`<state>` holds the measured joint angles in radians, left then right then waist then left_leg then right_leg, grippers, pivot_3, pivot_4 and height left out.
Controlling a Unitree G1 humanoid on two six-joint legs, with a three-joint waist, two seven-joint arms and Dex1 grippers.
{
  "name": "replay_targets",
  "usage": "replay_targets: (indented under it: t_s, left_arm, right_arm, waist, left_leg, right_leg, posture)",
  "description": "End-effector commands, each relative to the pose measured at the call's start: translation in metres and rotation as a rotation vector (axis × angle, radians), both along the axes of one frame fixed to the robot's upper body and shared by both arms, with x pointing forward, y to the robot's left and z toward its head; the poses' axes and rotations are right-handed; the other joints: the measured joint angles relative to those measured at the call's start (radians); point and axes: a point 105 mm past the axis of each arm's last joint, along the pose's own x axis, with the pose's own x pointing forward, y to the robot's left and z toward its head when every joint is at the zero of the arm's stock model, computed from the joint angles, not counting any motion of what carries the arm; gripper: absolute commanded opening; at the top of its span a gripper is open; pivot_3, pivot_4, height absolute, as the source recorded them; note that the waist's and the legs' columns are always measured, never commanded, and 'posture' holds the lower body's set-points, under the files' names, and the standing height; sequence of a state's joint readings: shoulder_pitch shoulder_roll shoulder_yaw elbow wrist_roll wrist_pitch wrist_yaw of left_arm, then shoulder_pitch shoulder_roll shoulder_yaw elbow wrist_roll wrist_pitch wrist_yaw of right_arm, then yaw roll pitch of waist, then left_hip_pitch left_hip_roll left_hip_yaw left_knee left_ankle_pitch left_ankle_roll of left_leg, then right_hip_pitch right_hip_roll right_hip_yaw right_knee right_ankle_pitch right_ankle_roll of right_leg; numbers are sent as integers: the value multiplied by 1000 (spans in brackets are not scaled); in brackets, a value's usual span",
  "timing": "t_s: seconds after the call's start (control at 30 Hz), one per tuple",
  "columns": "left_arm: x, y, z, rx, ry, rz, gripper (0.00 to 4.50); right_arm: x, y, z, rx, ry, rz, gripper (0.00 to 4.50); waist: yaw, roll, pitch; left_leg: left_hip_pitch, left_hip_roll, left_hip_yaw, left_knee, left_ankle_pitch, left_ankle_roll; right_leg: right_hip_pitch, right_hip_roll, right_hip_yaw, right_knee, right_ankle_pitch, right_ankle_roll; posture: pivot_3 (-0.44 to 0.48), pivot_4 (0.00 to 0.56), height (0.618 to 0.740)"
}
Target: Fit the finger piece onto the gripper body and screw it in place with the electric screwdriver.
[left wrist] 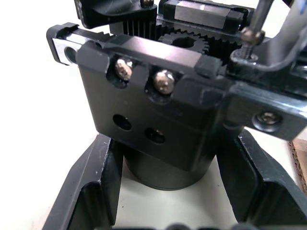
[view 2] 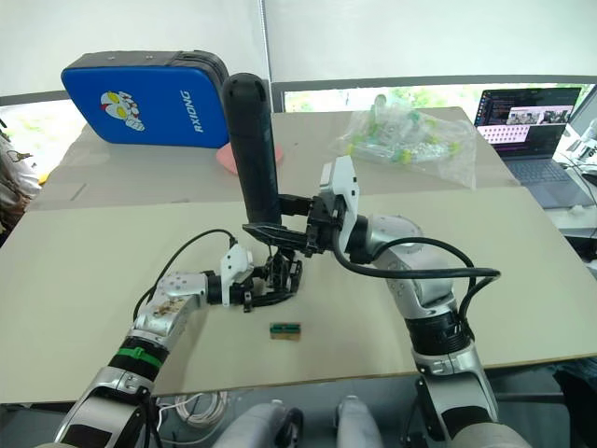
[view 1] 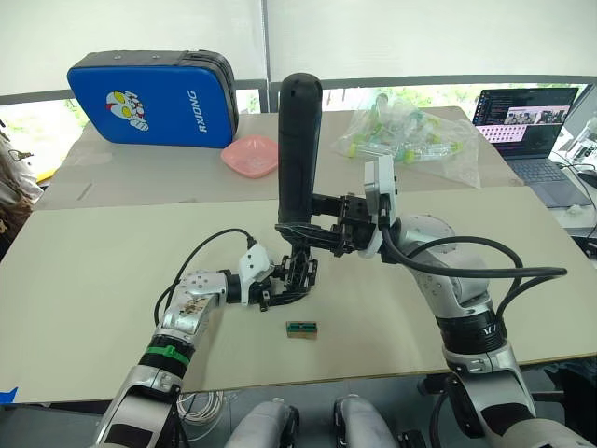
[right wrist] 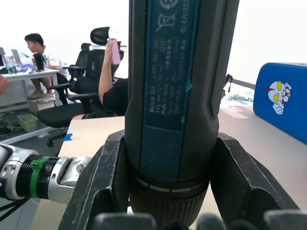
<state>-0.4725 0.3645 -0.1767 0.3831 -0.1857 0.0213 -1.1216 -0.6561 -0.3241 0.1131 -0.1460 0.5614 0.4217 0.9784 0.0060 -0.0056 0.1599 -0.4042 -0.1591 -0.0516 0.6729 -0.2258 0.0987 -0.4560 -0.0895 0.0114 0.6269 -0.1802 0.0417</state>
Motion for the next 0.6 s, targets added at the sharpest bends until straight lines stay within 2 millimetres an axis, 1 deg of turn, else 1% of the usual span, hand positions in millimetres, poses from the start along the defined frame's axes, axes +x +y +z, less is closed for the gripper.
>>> replay_targets:
  t_s: [0.03, 0.27, 0.37, 0.6]
  left_arm:
    - [-5, -5, 0, 17, -10, -37, 2301]
    - [-6, -6, -2, 28, -10, -36, 2301]
    - [-4, -4, -5, 65, -12, -17, 2301]
    - [-7, -6, -7, 58, 12, -21, 2301]
  right_arm:
    - [-2, 3, 1, -4, -20, 4, 1941]
    - [-1, 5, -12, -48, 22, 4, 1941]
    - [0, 8, -18, -77, 41, -1, 1941]
    - [5, 7, -30, -108, 86, -29, 1941]
  waist:
    - [0, 0, 0]
    - [0, 0, -2]
    - [0, 0, -3]
    - [1, 0, -8]
  left_leg:
    - [0, 0, 0, 0, 0, 0]
    - [0, 0, 0, 0, 0, 0]
    - [0, 0, 0, 0, 0, 0]
    - [2, 0, 0, 0, -1, 1]
  right_leg:
    - [0, 0, 0, 0, 0, 0]
    - [0, 0, 0, 0, 0, 0]
    - [0, 0, 0, 0, 0, 0]
    - [2, 0, 0, 0, 0, 0]
  posture:
    - [0, 150, 740]
    - [0, 150, 740]
    - [0, 150, 740]
    - [0, 150, 740]
